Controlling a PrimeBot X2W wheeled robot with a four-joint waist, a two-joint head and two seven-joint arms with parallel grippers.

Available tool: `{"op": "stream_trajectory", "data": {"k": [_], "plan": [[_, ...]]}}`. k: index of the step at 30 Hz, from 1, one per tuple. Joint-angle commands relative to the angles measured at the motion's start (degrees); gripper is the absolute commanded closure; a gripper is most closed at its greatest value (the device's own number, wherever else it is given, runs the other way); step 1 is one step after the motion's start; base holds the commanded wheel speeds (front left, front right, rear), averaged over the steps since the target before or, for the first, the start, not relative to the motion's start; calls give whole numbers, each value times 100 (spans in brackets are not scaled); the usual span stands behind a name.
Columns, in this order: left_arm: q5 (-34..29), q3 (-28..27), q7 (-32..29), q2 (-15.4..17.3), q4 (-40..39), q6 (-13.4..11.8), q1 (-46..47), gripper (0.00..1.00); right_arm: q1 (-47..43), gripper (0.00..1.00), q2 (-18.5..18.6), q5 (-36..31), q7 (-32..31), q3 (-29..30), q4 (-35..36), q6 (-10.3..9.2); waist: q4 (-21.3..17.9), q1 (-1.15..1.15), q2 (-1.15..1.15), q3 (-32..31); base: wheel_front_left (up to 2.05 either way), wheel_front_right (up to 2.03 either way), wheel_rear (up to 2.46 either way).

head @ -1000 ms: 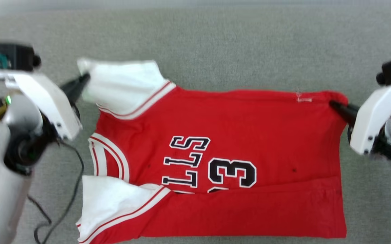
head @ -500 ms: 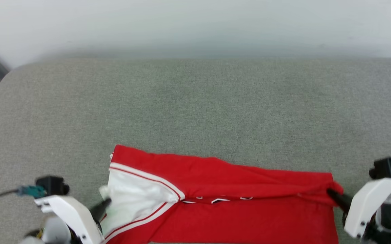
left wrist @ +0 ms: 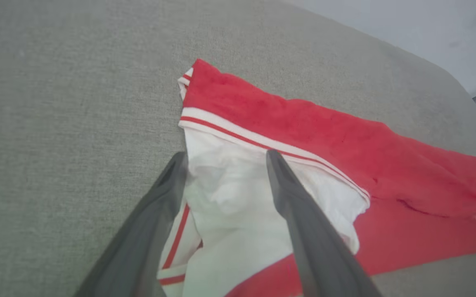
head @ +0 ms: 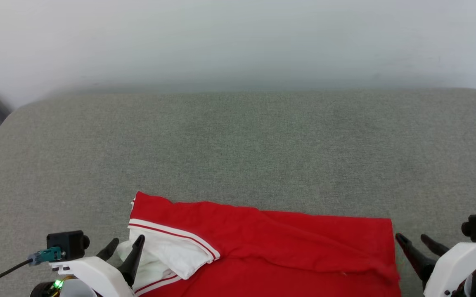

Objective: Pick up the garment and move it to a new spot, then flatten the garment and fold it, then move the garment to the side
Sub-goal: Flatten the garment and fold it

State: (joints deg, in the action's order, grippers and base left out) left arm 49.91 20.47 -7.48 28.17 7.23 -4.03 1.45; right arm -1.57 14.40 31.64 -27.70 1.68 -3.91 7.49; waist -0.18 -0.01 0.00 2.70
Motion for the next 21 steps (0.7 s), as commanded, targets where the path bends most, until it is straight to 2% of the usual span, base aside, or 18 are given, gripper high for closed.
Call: {"op": "stream_trajectory", "data": {"k": [1, 6, 12, 16, 21], "plan": [[-97, -9, 138, -27, -108, -56, -75, 0, -86, 0, 63, -61, -25, 59, 107, -1, -49, 1, 0, -70, 0, 0, 0], [-535, -63, 772, -155, -550, -332, 32, 0, 72, 0, 230, -109, -398, 440, 488, 0, -53, 1, 0, -113, 0, 0, 0], [-1090, -35, 1572, -340, -858, -509, 249, 0, 226, 0, 496, -363, -1307, 914, 549, -1, 119, 1, 0, -59, 0, 0, 0], [-1500, 43, 1952, -447, -943, -640, 457, 0, 214, 0, 304, -398, -1789, 1128, 456, -1, 359, 1, 0, 99, 0, 0, 0], [-1864, 100, 2159, -610, -1036, -709, 700, 0, 259, 0, -15, -250, -2034, 1243, 181, 0, 659, 1, 0, 383, 0, 0, 0]]}}
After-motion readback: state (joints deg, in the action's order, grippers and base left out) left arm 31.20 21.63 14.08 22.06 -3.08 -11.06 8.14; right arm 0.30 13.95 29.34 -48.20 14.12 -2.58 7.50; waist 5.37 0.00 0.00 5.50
